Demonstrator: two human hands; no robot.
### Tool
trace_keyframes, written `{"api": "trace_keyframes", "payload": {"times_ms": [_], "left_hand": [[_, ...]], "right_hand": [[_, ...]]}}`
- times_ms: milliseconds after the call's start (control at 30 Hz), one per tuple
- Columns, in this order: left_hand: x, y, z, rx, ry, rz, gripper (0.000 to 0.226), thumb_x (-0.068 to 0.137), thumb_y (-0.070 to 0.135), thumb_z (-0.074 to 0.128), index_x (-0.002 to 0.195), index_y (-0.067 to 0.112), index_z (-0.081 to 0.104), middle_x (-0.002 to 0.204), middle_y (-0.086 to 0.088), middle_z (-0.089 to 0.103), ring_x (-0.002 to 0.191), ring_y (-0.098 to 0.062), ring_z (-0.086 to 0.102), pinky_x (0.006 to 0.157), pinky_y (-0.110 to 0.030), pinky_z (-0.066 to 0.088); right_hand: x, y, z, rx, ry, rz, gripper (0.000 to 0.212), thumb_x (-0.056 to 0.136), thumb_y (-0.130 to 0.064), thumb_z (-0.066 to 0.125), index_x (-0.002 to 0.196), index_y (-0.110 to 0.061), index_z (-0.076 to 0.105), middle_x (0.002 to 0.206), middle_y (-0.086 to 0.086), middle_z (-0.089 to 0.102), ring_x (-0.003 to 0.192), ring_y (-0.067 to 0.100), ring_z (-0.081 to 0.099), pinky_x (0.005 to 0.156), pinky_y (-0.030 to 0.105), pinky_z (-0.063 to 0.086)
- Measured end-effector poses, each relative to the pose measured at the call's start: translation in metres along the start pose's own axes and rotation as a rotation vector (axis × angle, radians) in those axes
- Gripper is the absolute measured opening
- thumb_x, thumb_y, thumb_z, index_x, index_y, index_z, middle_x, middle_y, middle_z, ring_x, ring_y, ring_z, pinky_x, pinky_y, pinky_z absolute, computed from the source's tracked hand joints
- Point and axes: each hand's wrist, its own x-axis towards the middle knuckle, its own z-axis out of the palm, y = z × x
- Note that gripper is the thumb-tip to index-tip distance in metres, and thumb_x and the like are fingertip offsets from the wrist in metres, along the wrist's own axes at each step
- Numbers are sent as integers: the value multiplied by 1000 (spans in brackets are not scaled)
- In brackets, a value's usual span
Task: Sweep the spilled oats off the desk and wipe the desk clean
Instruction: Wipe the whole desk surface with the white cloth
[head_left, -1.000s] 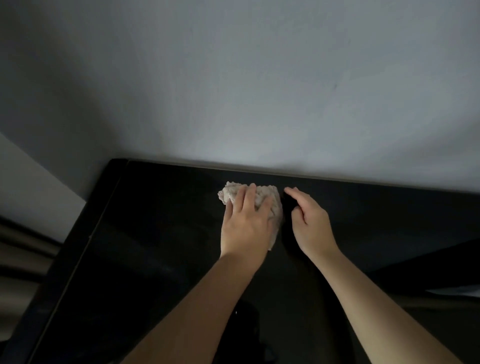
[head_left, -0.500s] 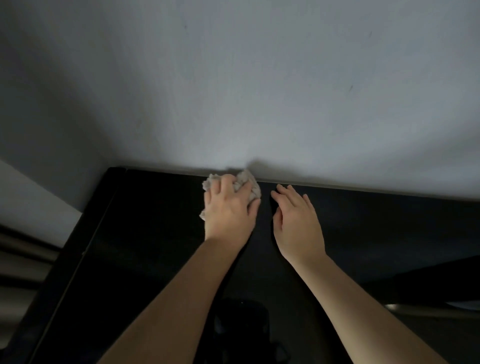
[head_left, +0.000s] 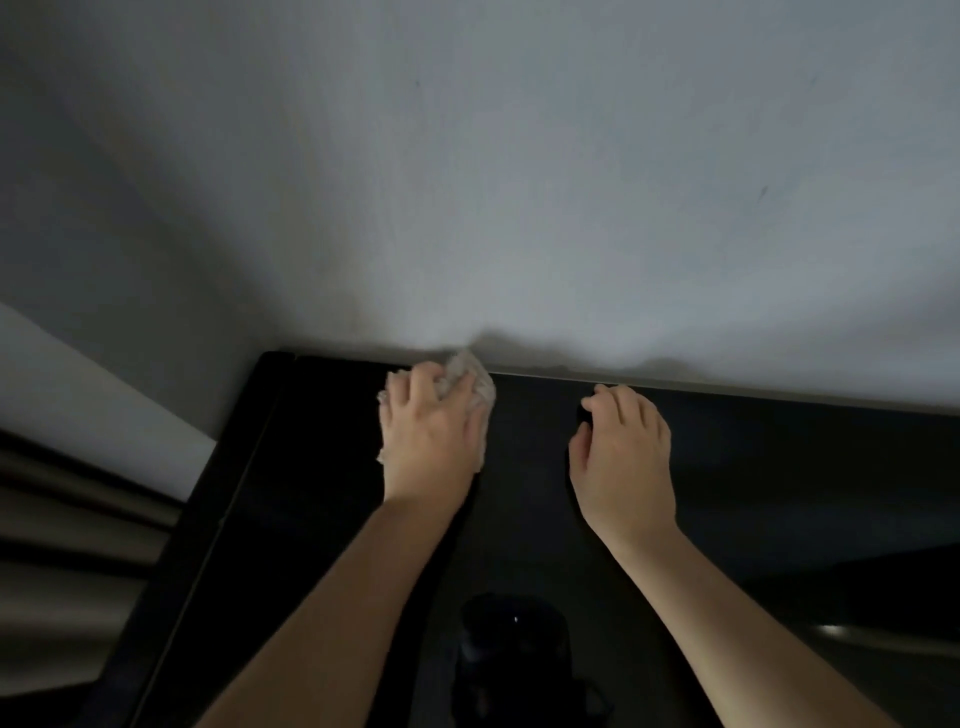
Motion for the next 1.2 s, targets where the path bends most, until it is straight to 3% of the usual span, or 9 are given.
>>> {"api": "trace_keyframes", "payload": {"times_ms": [100,300,500,633,733,833,967,1100,1200], "left_hand": [[4,-41,-10,116,-8,59,24,87,27,55,102,16,70,105,-16,56,87,-38,54,71,-47,49],[24,-105,-23,164,7,-502,27,91,25,57,107,5,67,113,-25,50,97,-45,47,79,-50,40],[19,-68,-13,130,-58,-83,35,91,35,44,106,16,69,109,-16,55,91,-38,51,73,-46,44],[26,-74,-15,108,-20,-500,32,93,33,47,107,13,68,116,-19,51,101,-41,47,83,-49,40],[9,-13,-7,81,-29,-137,34,87,34,44,101,17,69,103,-16,56,87,-37,52,73,-44,44],[-3,-11,-9,8,-83,161,37,87,36,43,107,21,70,108,-10,57,94,-32,54,80,-47,47],[14,-16,-2,51,-45,-177,27,88,34,58,109,22,69,112,-11,54,101,-36,50,87,-52,44],[-7,19,-6,22,-134,192,36,81,41,67,112,23,66,109,-9,56,98,-31,53,83,-48,48],[0,-22,-25,122,-140,139,30,78,31,72,107,23,68,101,-11,57,84,-35,55,67,-43,48]], "right_hand": [[1,0,0,12,-10,7,27,92,-19,53,117,-11,60,122,7,58,121,25,51,107,41,36],[1,-3,2,-7,16,18,25,90,-17,56,115,-10,60,118,9,59,117,27,53,104,42,39],[1,1,0,6,-26,22,29,92,-18,55,119,-11,60,126,7,58,125,26,49,109,43,34],[2,0,1,-11,-3,27,26,90,-15,58,115,-11,61,121,8,58,121,27,50,106,44,37],[1,0,0,-12,-20,24,26,91,-15,57,116,-12,60,122,7,56,122,26,48,107,43,35],[1,1,-3,-4,-38,31,29,92,-16,55,120,-12,59,127,7,56,128,25,45,111,43,32],[1,1,-2,7,-21,31,28,92,-16,54,119,-11,59,124,7,55,124,25,46,109,40,32],[2,1,-6,6,-49,27,32,92,-17,54,124,-12,57,128,6,54,128,24,43,111,39,29],[1,1,-8,21,-57,33,32,93,-16,52,124,-10,58,130,8,54,130,26,43,112,41,28]]}}
